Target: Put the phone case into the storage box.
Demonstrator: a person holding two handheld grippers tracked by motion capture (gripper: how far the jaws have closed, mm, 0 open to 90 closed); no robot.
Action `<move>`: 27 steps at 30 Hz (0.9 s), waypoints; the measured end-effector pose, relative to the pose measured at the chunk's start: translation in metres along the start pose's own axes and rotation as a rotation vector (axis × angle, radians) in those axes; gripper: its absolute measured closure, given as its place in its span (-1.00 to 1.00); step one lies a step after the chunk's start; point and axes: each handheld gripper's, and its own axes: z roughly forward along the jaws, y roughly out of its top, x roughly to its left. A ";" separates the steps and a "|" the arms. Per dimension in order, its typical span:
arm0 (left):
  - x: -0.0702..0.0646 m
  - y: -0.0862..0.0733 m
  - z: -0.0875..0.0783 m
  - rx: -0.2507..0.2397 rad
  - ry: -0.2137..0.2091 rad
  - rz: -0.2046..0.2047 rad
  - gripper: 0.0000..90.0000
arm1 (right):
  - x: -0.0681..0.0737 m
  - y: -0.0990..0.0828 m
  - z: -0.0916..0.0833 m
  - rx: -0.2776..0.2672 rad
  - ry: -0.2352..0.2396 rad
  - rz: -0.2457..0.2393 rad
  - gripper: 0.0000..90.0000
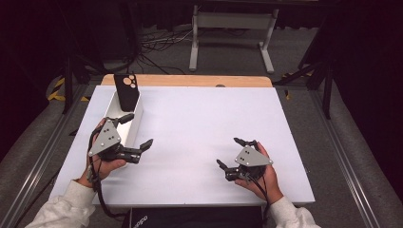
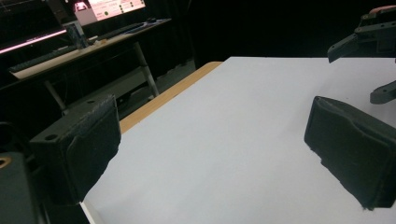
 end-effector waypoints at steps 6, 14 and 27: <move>-0.009 -0.001 -0.004 -0.002 0.005 0.014 -0.88 | 0.002 0.001 -0.002 -0.009 0.000 0.005 -0.76; -0.020 -0.004 -0.005 0.030 -0.021 0.045 -0.89 | 0.001 0.003 -0.006 -0.021 -0.005 0.006 -0.77; -0.035 -0.009 -0.007 0.041 -0.047 0.063 -0.89 | 0.002 0.003 -0.007 -0.026 0.000 0.011 -0.77</move>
